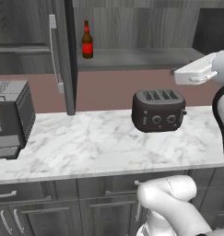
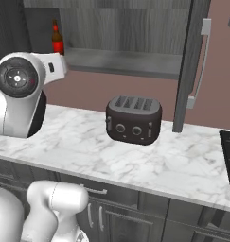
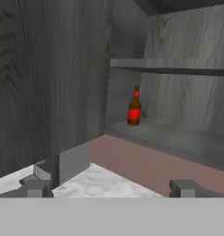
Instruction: Get the candle and the beer from the cabinet and move them to the dining counter.
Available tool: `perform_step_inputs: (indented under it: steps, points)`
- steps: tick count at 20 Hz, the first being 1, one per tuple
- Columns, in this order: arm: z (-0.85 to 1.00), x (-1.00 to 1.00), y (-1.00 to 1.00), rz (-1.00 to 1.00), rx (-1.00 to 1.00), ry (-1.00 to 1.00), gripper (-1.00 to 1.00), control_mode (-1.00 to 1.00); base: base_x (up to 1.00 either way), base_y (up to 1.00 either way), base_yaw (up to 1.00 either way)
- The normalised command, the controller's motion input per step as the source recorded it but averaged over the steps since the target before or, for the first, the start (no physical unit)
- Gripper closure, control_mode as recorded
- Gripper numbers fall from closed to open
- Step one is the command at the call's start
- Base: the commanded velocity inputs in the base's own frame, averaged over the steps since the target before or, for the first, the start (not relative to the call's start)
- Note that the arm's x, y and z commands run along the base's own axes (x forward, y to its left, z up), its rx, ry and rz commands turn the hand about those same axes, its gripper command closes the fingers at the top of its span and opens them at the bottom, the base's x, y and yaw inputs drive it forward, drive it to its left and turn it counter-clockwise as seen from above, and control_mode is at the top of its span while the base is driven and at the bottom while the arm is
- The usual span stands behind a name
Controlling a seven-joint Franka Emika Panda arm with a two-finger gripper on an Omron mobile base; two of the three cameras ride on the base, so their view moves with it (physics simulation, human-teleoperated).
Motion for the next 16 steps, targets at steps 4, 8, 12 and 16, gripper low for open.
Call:
perform_step_inputs:
  steps: [4,8,12,16]
  points:
    - [0.42,0.19,0.03,0.01,0.01,-0.17,-1.0,-1.0,0.0,0.0,0.0]
    - [0.31,0.12,0.06,0.0,0.0,-0.06,-1.0,-1.0,0.0,0.0,0.0]
    - [0.17,0.18,0.01,0.0,0.0,0.0,-1.0,-1.0,0.0,0.0,0.0]
    - [0.12,0.25,0.0,0.0,0.0,0.0,-1.0,-1.0,0.0,0.0,0.0]
